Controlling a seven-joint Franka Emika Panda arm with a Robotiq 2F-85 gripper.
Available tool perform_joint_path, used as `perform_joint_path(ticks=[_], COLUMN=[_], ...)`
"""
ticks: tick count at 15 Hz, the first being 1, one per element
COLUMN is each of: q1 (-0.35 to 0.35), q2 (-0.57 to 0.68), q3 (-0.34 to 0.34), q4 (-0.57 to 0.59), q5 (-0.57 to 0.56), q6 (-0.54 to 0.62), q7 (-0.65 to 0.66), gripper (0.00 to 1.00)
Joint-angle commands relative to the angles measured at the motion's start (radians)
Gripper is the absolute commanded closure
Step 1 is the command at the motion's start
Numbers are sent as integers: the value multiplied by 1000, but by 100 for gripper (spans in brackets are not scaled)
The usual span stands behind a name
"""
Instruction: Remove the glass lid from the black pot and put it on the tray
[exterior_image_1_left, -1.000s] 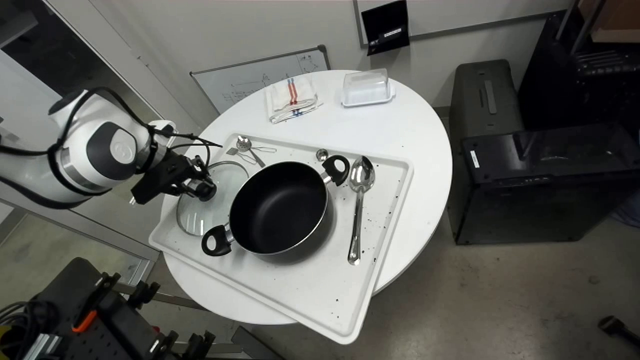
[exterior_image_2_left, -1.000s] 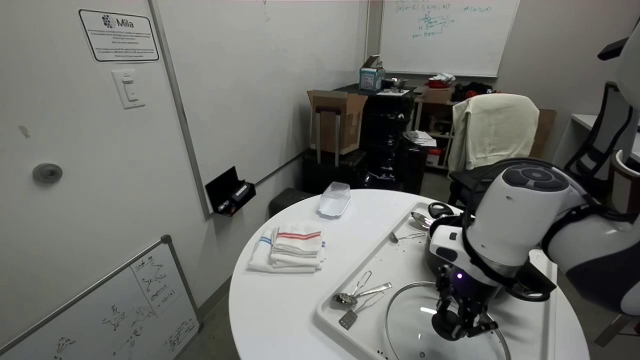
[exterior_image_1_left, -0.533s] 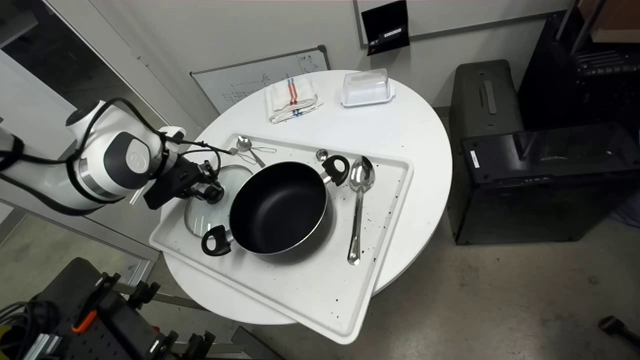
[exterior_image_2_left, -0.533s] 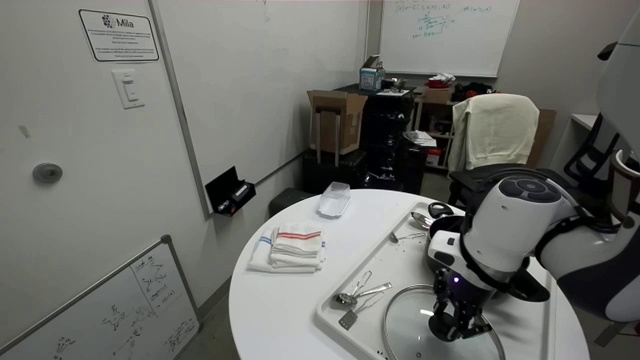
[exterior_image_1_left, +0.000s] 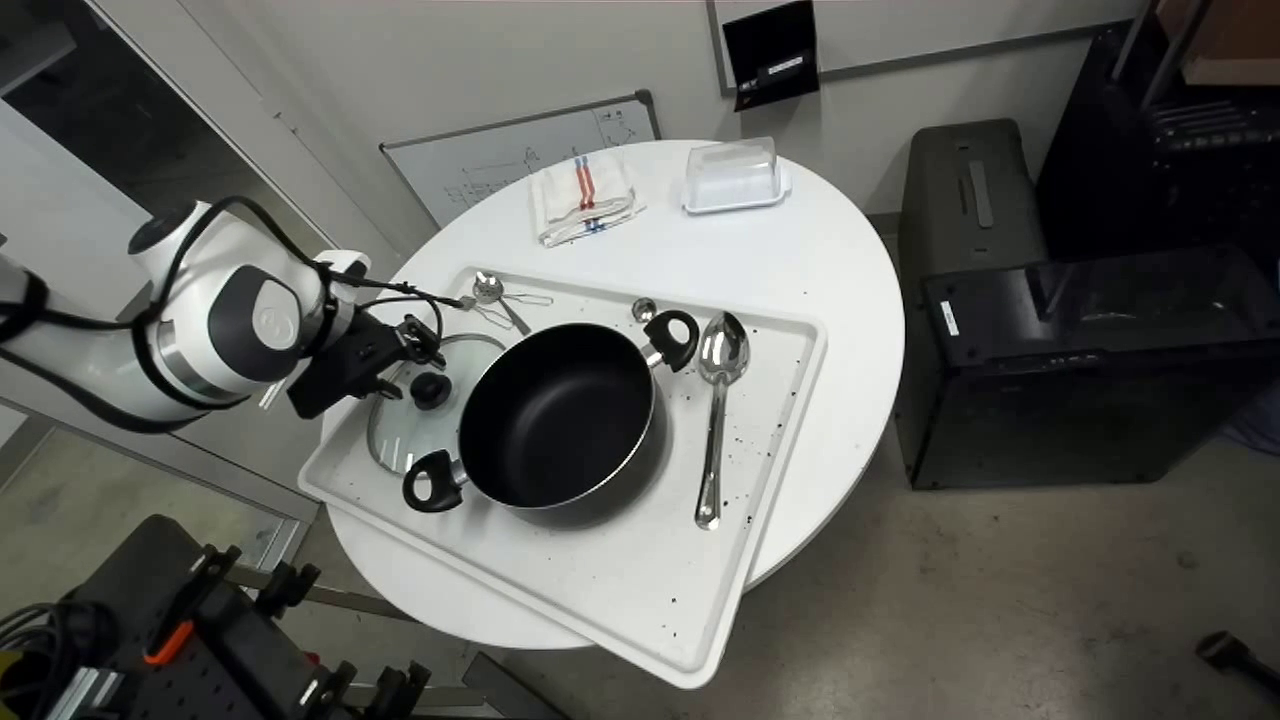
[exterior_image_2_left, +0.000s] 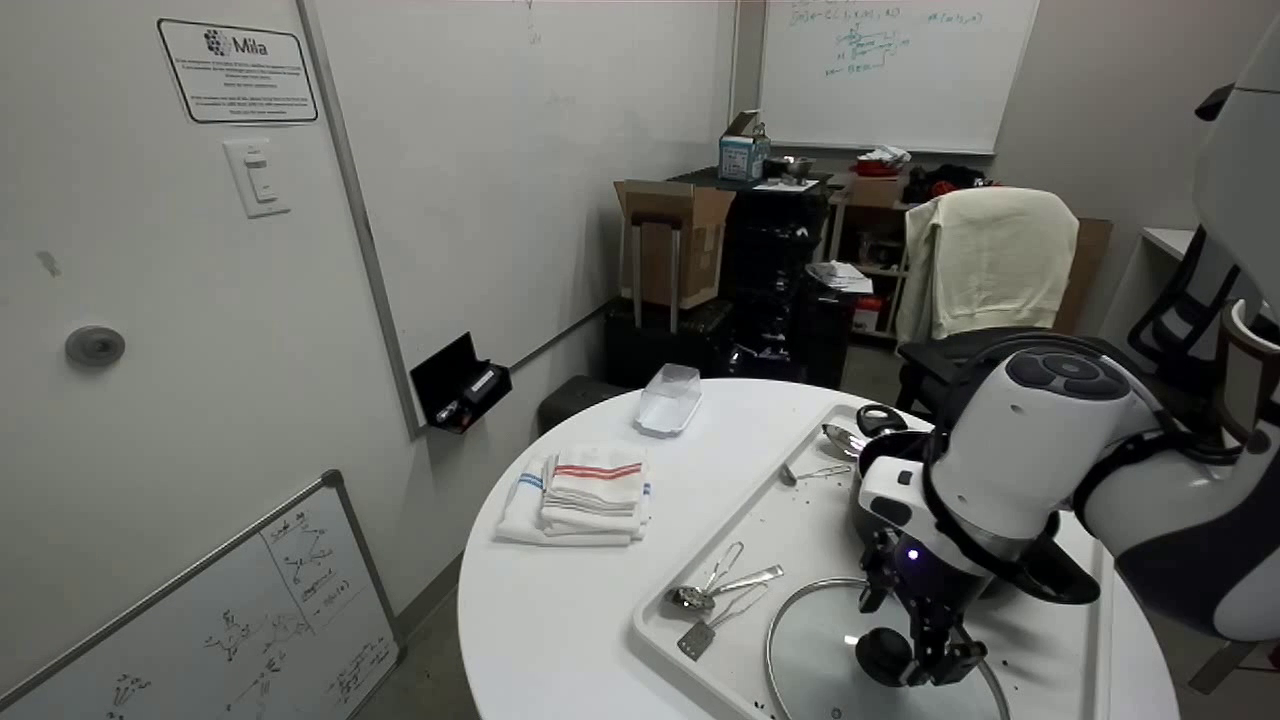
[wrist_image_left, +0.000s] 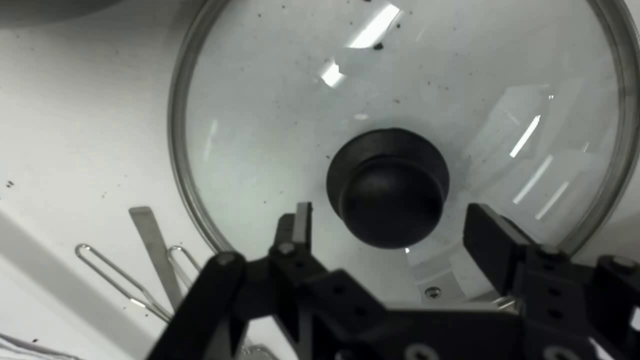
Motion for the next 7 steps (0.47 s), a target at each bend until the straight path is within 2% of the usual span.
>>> perform_joint_path(ticks=[1,4,7], q1=[-50,-115,-213], q2=[-48,-100,-164], q3=[33,78,147], q4=[-55,-112,-185], q5=[5,-12,-26], q6=[37,40,26], q7=[-37,-62,-93], gripper=[0,0,0])
